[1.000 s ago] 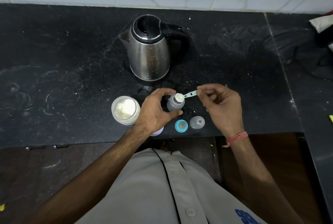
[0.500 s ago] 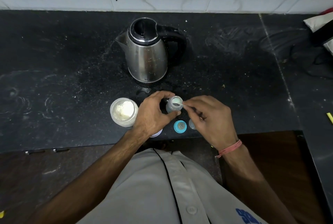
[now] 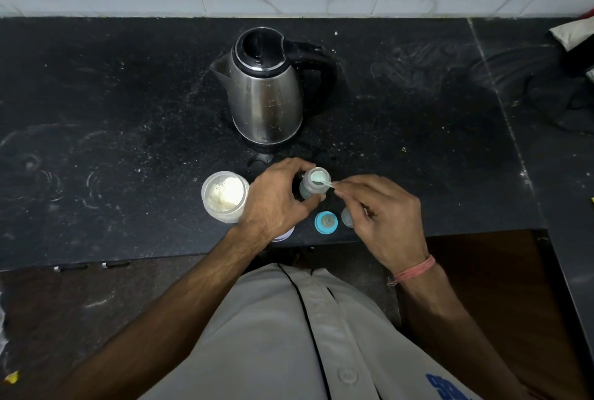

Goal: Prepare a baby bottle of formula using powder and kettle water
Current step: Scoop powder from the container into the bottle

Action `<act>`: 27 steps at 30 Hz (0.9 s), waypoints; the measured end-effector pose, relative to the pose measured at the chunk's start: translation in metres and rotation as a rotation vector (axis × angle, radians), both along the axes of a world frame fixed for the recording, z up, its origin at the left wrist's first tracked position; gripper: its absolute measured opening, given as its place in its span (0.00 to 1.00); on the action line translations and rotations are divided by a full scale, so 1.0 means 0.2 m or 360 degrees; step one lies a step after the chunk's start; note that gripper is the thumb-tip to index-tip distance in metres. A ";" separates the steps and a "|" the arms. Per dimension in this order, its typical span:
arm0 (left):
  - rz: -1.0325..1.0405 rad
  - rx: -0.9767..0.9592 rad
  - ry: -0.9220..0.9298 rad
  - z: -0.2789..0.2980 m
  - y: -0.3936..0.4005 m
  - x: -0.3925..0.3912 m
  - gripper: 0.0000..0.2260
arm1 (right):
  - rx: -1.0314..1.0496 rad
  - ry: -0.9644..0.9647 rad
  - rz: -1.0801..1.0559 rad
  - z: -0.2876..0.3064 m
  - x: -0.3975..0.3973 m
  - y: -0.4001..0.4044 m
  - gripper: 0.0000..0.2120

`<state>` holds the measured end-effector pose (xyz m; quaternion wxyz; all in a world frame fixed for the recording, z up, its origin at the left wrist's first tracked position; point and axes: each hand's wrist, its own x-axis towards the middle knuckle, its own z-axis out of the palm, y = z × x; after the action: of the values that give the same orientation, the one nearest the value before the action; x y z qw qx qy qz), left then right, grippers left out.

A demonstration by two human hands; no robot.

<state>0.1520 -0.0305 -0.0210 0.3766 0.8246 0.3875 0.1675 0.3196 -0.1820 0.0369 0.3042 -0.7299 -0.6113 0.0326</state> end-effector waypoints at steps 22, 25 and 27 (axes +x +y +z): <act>0.0002 0.0049 0.0041 0.02 0.00 -0.01 0.23 | -0.0042 -0.0042 -0.0041 0.01 -0.01 0.03 0.09; 0.0002 0.0039 0.0052 0.02 0.00 0.00 0.23 | -0.0044 -0.0037 -0.0045 0.02 -0.01 0.03 0.09; 0.0001 0.0033 0.0055 0.02 0.00 0.00 0.24 | -0.0047 -0.0027 -0.0045 0.02 -0.01 0.03 0.09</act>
<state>0.1514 -0.0295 -0.0171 0.3614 0.8310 0.3925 0.1573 0.3168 -0.1763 0.0402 0.2885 -0.7431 -0.6030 0.0312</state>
